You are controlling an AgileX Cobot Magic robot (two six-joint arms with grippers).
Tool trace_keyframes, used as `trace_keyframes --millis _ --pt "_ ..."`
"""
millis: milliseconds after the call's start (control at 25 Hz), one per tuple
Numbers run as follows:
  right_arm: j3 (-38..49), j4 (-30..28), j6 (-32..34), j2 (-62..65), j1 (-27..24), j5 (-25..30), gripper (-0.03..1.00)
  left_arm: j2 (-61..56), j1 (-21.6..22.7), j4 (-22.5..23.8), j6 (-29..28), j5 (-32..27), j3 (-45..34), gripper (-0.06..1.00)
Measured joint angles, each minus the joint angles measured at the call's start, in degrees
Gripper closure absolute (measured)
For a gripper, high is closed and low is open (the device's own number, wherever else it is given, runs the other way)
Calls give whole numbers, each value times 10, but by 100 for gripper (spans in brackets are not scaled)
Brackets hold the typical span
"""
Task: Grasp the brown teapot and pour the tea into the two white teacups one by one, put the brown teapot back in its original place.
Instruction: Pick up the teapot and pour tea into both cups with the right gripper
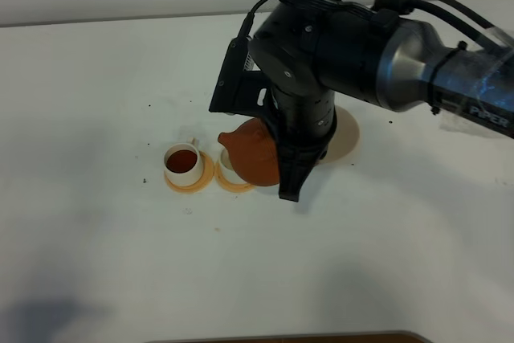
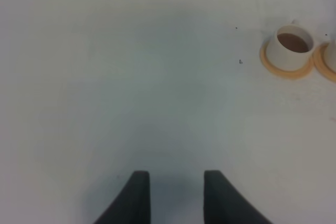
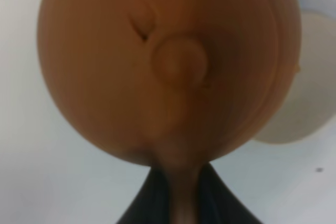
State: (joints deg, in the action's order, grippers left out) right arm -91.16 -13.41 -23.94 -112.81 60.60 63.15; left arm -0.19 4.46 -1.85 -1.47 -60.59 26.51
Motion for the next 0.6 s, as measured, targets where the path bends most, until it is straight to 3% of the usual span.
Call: trace_keyframes --millis 280,600 --pt "44 -81 1 -2 1 -76 84 0 0 0 0 0 0 65" --pt "51 -162 0 -39 7 -90 84 0 0 0 0 0 0 65"
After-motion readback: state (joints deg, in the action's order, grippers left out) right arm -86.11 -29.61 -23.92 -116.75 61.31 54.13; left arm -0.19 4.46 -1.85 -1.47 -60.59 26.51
